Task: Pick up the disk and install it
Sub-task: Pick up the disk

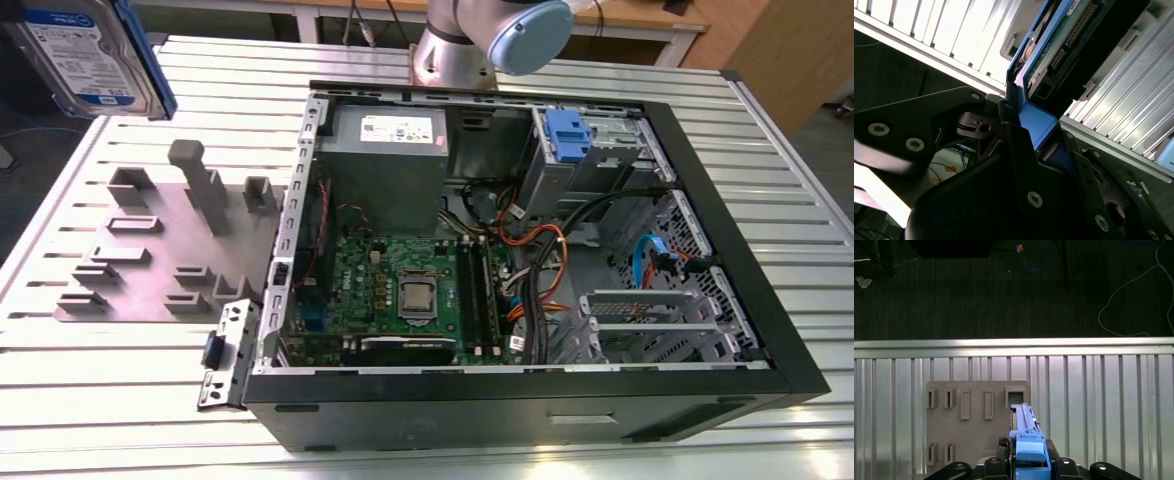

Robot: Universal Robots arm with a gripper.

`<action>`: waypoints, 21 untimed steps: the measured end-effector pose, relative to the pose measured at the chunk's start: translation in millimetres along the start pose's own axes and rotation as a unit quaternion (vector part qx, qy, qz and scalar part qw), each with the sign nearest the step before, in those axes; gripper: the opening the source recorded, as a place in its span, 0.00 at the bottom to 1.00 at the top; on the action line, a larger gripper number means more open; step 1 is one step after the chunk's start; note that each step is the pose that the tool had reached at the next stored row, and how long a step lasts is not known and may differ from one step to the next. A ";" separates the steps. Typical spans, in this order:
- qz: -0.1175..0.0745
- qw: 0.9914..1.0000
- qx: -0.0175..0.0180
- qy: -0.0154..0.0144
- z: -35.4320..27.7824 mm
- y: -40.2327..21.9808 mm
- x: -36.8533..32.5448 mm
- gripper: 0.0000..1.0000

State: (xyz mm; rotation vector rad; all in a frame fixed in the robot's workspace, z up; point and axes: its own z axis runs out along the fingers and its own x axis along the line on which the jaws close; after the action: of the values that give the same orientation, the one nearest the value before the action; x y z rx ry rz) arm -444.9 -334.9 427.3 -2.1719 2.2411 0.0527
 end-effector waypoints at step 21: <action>0.000 1.000 0.000 0.000 -5.9 0.1 -0.2 0.37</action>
State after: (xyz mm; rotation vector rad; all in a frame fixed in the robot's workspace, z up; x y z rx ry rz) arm -444.9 -334.9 433.2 -2.1718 2.2412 0.0527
